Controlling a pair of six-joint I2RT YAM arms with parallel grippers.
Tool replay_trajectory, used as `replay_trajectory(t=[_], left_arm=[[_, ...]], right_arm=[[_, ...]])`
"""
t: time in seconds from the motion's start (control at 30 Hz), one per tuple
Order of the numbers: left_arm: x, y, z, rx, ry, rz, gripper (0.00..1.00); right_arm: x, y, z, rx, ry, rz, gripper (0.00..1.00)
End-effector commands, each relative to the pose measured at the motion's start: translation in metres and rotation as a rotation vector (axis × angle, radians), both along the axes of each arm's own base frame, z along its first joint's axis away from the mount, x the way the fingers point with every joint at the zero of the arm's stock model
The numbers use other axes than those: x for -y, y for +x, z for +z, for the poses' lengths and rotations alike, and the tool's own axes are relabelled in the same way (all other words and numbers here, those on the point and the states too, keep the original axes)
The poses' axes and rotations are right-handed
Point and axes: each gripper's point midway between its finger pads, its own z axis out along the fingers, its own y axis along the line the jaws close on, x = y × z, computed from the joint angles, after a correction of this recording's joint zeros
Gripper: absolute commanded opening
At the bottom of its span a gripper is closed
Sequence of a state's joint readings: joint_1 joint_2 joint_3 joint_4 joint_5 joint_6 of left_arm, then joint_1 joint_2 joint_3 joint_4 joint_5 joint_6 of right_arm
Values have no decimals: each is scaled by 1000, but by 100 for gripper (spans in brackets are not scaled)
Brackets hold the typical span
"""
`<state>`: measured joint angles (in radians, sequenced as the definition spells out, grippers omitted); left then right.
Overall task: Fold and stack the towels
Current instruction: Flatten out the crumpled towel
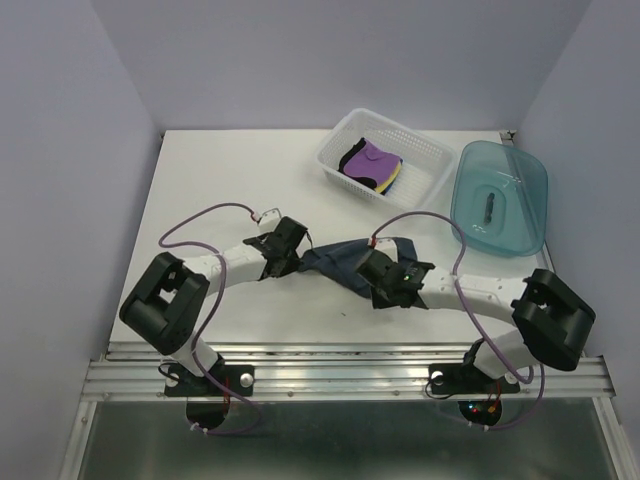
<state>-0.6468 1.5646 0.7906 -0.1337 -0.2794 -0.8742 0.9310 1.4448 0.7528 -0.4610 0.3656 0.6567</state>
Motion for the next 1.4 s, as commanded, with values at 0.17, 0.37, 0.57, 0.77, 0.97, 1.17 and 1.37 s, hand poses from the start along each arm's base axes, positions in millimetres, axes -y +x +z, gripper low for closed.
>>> replay_trajectory(t=[0.17, 0.37, 0.57, 0.77, 0.97, 1.17, 1.37], left_arm=[[5, 1, 110, 266, -167, -65, 0], [-13, -14, 203, 489, -287, -50, 0], [-47, -30, 245, 594, -321, 60, 0], [-79, -27, 244, 592, -245, 248, 0], [-92, -16, 242, 554, -171, 371, 0], [-93, -3, 254, 607, -169, 378, 0], [-105, 53, 282, 664, -173, 301, 0]], right_arm=[[-40, 17, 119, 233, 271, 164, 1], [-59, -7, 212, 348, 502, 383, 1], [-56, -14, 264, 450, 604, 418, 1], [-46, 26, 265, 500, 475, 256, 1], [-49, 51, 278, 511, 516, 244, 1], [-53, 90, 272, 508, 493, 235, 1], [-59, 152, 310, 591, 517, 273, 1]])
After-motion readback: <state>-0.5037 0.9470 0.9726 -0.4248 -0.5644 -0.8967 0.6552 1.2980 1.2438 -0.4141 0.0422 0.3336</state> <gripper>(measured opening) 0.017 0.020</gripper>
